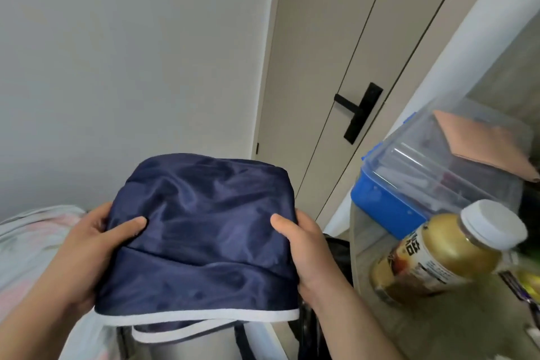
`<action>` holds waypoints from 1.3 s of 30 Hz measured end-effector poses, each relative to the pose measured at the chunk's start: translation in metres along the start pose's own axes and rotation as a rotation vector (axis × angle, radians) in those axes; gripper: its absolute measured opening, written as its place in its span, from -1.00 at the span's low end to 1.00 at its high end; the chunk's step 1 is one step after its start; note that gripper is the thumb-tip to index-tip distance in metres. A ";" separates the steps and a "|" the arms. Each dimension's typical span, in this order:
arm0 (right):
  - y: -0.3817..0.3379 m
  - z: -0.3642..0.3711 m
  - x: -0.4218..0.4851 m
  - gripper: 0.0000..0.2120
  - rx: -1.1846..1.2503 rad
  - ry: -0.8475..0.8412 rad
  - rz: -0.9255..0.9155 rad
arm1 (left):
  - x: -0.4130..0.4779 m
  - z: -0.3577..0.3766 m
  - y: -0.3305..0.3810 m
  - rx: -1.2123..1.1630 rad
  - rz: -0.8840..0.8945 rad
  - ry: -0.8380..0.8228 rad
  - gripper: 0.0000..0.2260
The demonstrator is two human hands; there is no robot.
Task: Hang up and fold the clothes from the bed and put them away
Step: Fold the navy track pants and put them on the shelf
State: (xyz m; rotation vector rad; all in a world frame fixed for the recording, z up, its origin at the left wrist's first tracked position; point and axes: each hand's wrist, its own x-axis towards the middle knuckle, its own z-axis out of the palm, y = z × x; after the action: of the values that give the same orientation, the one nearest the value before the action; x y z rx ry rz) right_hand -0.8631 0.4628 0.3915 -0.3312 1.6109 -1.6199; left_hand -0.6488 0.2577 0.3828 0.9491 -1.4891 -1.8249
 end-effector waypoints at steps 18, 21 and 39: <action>-0.012 0.010 0.053 -0.49 0.084 0.338 -0.086 | 0.175 0.040 0.020 0.252 0.000 -0.458 -0.43; -0.020 0.017 0.063 -0.48 0.088 0.387 -0.088 | 0.229 0.057 0.028 0.346 0.112 -0.656 -0.44; 0.030 0.089 -0.108 -0.65 0.289 1.182 -0.242 | 0.180 0.155 0.008 0.416 0.037 -1.452 -0.41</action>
State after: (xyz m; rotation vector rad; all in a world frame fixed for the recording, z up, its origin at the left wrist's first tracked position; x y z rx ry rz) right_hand -0.7221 0.4777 0.4150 0.7655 2.1242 -2.4068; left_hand -0.8790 0.1972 0.3810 -0.5306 -2.6903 -2.2739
